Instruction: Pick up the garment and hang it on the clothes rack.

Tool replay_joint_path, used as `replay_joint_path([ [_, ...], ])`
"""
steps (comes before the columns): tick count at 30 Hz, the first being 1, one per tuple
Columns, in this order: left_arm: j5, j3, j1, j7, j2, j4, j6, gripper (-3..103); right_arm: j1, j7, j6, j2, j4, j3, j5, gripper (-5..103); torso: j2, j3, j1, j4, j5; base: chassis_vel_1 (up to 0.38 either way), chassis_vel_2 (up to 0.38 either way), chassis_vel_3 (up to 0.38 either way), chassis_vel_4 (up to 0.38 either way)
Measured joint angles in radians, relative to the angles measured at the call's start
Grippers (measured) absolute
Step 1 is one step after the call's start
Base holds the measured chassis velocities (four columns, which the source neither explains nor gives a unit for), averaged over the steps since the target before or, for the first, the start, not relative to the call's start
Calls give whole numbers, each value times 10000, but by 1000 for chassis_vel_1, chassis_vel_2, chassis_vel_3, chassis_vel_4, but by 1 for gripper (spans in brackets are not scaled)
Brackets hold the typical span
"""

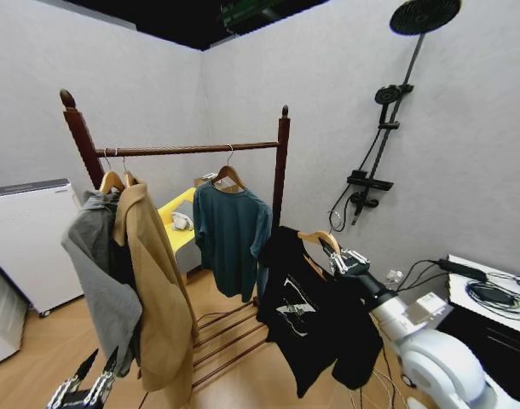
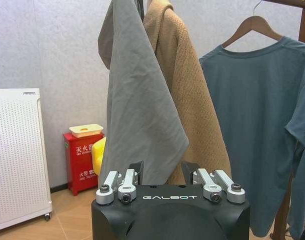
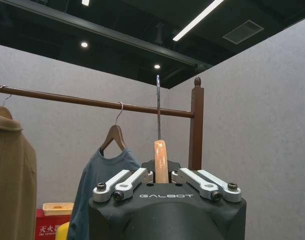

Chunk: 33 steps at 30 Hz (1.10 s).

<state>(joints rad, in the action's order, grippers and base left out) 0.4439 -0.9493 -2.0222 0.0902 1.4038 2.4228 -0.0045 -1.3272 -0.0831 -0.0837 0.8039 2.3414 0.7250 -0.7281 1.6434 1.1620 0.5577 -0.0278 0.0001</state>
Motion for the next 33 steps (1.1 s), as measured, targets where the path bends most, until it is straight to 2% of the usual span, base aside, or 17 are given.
replay_joint_path([
  [7, 0, 0, 0, 1, 0, 0, 0, 46, 109, -4, -47, -154, -98, 216, -344, 10, 0, 1, 1, 4, 3, -115, 128, 133, -122],
  [10, 0, 0, 1, 1, -1, 0, 0, 46, 263, 1, -47, -228, -169, 237, -463, 10, 0, 0, 1, -2, -7, -203, 201, 221, -184],
  [11, 0, 0, 0, 2, 0, 0, 0, 46, 403, 19, -70, -285, -208, 256, -541, 10, -1, 2, 3, 10, 5, -215, 225, 187, -215],
  [13, 0, 0, 0, 3, 0, 0, 0, 46, 397, 76, -109, -308, -176, 317, -582, 10, -1, 2, 3, 5, 10, -215, 223, 236, -226],
  [14, 0, 0, 0, 2, -1, 0, 0, 46, 327, 145, -157, -321, -61, 421, -639, 10, -2, 2, 4, -1, -9, -271, 221, 286, -278],
  [22, 0, -1, 0, 0, 0, 0, 0, 46, -29, 180, -326, -347, 655, 1183, -1041, 10, -1, 1, 3, 4, 3, -290, 304, 304, -310],
  [25, 0, 0, 0, 0, 0, 0, 0, 46, -107, 183, -383, -353, 907, 1328, -1150, 10, -1, 1, 4, -2, -7, -335, 361, 365, -333],
  [29, 0, -1, 0, 2, -1, 0, 0, 46, 118, 241, -431, -544, 980, 1436, -1481, 10, -3, 3, 7, 3, 8, -362, 352, 333, -369],
  [31, 0, 0, 0, 1, -1, 0, 0, 46, 279, 276, -431, -709, 987, 1446, -1782, 10, -4, 3, 7, 5, -1, -387, 359, 357, -349],
  [33, 0, 0, 0, 7, -1, 0, 0, 46, 412, 310, -431, -832, 1004, 1469, -1986, 10, -2, 1, 3, -4, -6, -387, 368, 391, -349],
])
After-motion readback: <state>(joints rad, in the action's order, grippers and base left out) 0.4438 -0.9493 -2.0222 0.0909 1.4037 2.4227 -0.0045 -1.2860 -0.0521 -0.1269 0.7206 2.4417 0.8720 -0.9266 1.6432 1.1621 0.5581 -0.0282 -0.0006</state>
